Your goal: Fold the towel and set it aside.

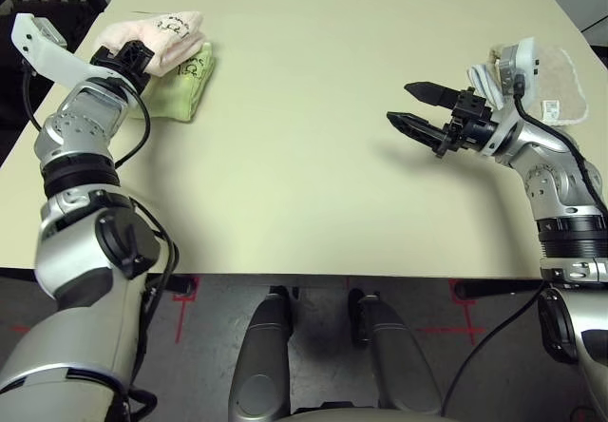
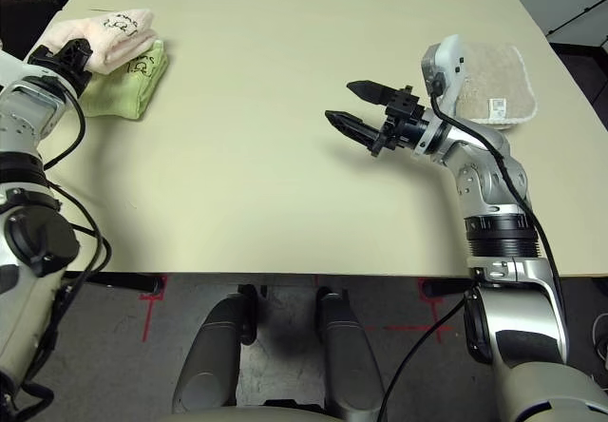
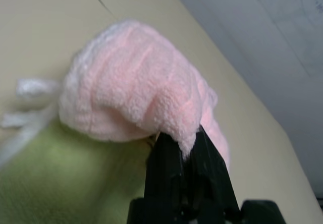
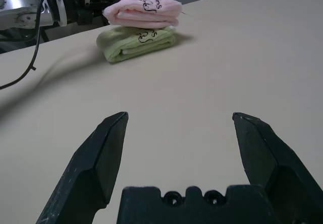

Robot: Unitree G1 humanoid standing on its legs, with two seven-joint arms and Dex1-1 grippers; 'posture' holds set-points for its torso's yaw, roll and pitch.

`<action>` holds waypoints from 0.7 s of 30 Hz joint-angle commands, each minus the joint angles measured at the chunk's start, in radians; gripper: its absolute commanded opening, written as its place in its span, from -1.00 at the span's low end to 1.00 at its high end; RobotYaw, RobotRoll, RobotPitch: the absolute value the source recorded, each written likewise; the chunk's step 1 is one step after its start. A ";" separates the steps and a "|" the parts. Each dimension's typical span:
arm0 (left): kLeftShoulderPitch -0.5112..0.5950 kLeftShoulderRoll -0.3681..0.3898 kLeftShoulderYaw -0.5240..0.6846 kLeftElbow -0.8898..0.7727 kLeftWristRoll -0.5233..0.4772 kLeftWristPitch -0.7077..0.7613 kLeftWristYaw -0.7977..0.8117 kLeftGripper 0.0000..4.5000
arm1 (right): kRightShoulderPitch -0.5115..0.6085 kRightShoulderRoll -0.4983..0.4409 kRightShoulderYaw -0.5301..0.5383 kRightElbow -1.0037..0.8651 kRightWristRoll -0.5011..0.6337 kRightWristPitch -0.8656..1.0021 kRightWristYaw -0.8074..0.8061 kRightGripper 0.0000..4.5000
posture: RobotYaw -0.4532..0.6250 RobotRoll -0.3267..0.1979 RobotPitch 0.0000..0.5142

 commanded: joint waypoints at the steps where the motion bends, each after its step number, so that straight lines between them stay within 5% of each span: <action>1: 0.038 -0.050 0.030 -0.185 -0.098 0.123 0.114 -0.99 | -0.003 -0.007 0.013 0.019 -0.009 -0.015 0.011 1.00 | -0.01 0.25 -0.11; 6: 0.057 -0.111 0.064 -0.306 -0.177 0.198 0.258 -0.99 | -0.012 -0.001 0.018 0.031 -0.012 -0.023 0.016 1.00 | 0.00 0.25 -0.12; 21: 0.187 -0.092 0.044 -0.314 -0.109 0.119 0.376 -0.99 | -0.012 -0.011 0.013 0.031 -0.017 -0.027 0.030 1.00 | 0.00 0.25 -0.14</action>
